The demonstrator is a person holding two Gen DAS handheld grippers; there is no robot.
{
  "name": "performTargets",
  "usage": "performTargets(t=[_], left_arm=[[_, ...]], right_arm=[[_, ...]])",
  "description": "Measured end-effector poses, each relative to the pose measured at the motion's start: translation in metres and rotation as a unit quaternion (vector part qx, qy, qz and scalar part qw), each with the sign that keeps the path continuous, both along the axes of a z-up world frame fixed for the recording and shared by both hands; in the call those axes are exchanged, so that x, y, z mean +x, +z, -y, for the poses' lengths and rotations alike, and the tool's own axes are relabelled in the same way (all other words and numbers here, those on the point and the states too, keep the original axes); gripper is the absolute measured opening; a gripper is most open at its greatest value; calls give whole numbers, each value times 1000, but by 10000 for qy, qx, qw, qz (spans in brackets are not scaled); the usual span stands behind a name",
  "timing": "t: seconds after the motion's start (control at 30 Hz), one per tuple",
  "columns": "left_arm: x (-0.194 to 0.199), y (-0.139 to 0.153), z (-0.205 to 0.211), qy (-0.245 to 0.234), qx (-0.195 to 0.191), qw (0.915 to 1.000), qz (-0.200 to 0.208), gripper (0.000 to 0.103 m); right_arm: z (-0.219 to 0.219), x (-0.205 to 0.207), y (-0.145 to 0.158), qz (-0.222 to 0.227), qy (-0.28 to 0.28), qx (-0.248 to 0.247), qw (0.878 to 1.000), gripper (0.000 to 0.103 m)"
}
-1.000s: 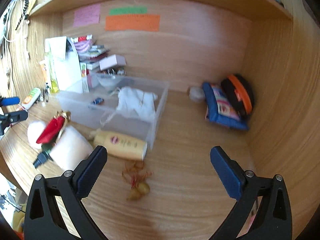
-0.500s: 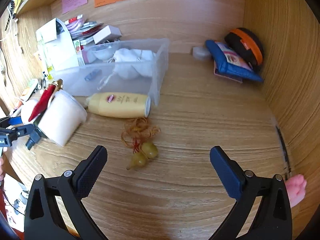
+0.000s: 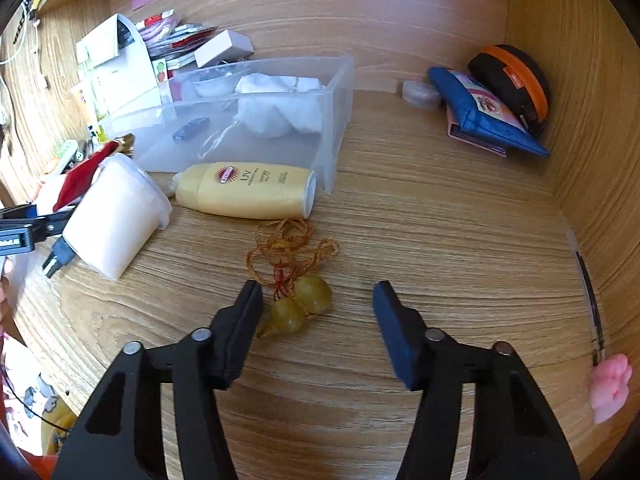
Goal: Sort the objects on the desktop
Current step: 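Grasp the white round jar with the left tool while the right tool grasps the green bead ornament, then carry the white jar with the left tool while the right tool carries the bead ornament over the bin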
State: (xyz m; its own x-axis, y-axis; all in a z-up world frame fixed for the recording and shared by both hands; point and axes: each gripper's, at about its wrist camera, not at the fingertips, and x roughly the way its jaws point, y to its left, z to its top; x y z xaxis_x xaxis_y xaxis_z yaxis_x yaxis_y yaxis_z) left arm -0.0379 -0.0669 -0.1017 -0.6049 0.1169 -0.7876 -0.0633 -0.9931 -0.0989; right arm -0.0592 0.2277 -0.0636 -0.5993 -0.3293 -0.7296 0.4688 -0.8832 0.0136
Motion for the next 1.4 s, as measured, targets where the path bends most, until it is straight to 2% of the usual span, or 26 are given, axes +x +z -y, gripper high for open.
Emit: performTargets(t=[0.07, 0.13, 0.2, 0.27, 0.33, 0.83, 1.27, 1.4], left_arm=[[-1, -1, 0, 16, 0, 10000, -12, 71], [-1, 0, 0, 12, -16, 10000, -40, 65], [-2, 0, -1, 38, -75, 9999, -62, 59], [-2, 0, 0, 53, -111, 9999, -90, 46], [-4, 1, 2, 76, -104, 9999, -94, 41], [7, 21, 17, 323, -10, 9985, -441, 39], [29, 71, 18, 312, -149, 9947, -966, 39], [32, 85, 15, 322, -297, 9928, -1116, 39]], right_arm=[[0, 1, -1, -48, -3, 14, 10000, 44], [1, 2, -1, -106, -8, 78, 9999, 32], [1, 2, 0, -104, 48, 66, 9999, 25], [2, 2, 0, -101, 70, 58, 9999, 25], [2, 2, -1, -99, 59, 31, 9999, 25], [-5, 3, 21, -210, 68, -353, 9991, 25], [-14, 13, 62, -718, -29, -468, 9963, 25], [-16, 11, 81, -862, 32, -538, 9948, 25]])
